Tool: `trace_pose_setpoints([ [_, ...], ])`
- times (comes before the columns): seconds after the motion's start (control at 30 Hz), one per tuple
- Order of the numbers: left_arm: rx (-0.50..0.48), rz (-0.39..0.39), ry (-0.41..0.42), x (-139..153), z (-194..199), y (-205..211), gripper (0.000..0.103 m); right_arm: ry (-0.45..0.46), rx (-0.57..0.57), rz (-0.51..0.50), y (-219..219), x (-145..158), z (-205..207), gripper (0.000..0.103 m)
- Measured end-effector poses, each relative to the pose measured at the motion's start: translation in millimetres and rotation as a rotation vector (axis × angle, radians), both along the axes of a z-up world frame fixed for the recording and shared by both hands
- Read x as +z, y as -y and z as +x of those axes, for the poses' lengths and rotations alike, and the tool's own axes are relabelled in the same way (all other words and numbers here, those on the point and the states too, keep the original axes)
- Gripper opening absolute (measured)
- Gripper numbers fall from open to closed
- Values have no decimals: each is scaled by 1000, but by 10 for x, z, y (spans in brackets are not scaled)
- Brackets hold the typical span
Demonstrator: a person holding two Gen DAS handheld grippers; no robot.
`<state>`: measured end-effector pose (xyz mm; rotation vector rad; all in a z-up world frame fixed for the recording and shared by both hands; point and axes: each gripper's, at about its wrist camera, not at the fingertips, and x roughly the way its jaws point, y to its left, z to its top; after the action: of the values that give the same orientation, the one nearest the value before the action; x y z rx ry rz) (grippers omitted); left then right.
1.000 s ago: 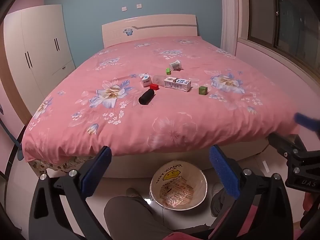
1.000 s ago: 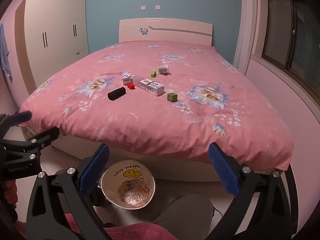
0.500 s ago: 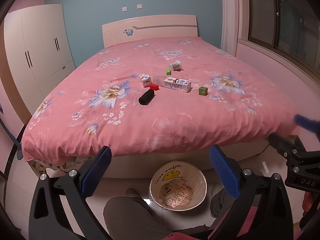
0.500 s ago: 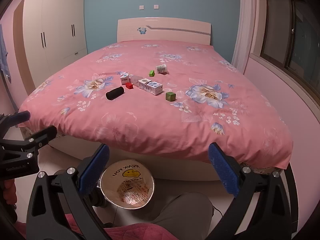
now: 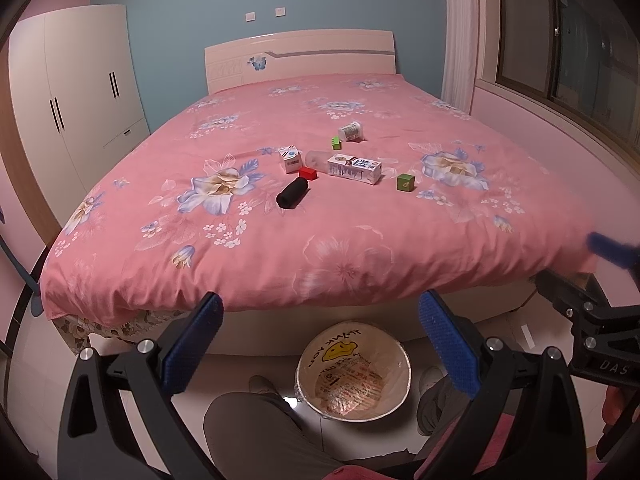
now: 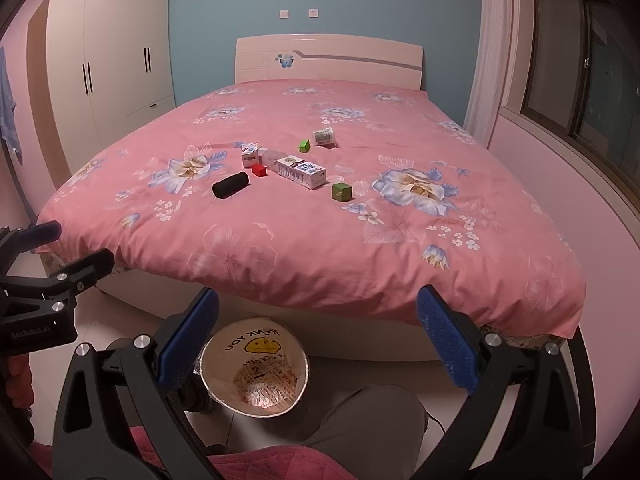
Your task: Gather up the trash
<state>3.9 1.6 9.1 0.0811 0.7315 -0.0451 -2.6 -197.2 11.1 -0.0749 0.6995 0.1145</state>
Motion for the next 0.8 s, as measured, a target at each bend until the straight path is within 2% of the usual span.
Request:
trace_pose_setpoints([
  [0.8,1,-6,-1,5,1,4,100,7,5,-6,9,6,-4,96],
])
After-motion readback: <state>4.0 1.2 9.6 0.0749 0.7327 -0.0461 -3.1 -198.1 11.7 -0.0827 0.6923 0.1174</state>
